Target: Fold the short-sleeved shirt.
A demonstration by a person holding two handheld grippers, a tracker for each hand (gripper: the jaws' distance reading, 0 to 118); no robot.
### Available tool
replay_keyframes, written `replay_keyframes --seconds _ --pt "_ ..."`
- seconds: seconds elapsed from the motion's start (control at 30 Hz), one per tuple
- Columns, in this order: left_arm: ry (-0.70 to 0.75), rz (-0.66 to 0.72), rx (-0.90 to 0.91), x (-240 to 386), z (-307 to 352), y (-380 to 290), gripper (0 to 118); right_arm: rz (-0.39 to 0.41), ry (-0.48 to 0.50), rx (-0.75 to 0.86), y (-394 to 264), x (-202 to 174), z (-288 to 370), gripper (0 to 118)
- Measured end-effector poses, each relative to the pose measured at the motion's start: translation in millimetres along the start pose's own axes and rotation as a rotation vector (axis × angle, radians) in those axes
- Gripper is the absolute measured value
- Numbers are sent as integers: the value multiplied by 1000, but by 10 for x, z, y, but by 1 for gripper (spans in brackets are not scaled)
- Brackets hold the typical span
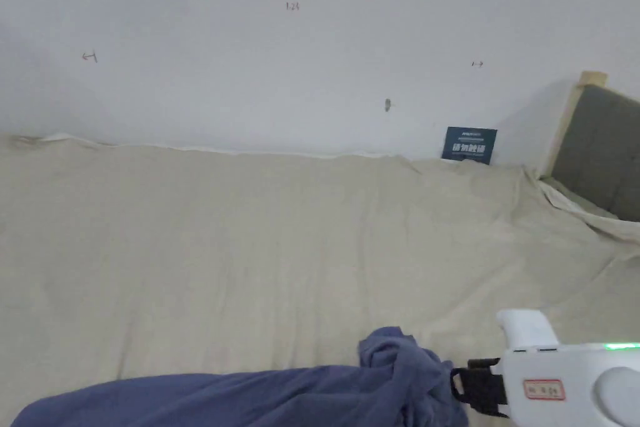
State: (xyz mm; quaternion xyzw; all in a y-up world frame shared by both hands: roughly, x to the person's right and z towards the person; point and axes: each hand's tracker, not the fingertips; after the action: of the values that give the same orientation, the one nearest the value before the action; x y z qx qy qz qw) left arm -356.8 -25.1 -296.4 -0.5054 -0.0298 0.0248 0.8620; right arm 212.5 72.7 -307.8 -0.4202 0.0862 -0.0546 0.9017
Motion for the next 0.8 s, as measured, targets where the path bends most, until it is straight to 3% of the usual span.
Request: replay_keyframes --seconds 0.03,0.07,0.1,0.27,0.3,0.33,0.37,0.4,0.47,0.57,0.73,0.8 --pt "-3 8 -1 -7 -3 3 3 10 -5 -15 38 -24 -56 41" --pt "-13 22 -6 -22 -15 6 3 26 -15 -16 80 -62 -115 87" --pt "-17 30 -8 -33 -26 5 3 38 -15 -37 87 -33 -245 118" --pt "-21 45 -22 135 78 -8 3 86 -35 -58 279 -246 -398 110" --pt "-24 48 -24 171 95 -14 3 100 -38 -60 309 -280 -440 102" --pt "-23 49 -23 188 99 -18 3 112 -30 -67 330 -300 -464 78" --pt "-24 52 -28 210 103 -24 3 135 27 -82 375 -303 -563 25" --pt "-25 52 -30 229 138 -2 3 138 48 -92 378 -308 -592 2" --pt "-19 53 -27 275 163 -18 3 171 -28 -144 334 -305 -669 2" --pt "-24 77 -19 184 122 -7 3 173 9 -123 289 -364 -523 2" --pt "-18 61 67 144 230 7 3 14 85 25 258 -147 -34 2" --pt "-98 63 137 88 453 135 3 -10 115 73 275 -124 227 2"
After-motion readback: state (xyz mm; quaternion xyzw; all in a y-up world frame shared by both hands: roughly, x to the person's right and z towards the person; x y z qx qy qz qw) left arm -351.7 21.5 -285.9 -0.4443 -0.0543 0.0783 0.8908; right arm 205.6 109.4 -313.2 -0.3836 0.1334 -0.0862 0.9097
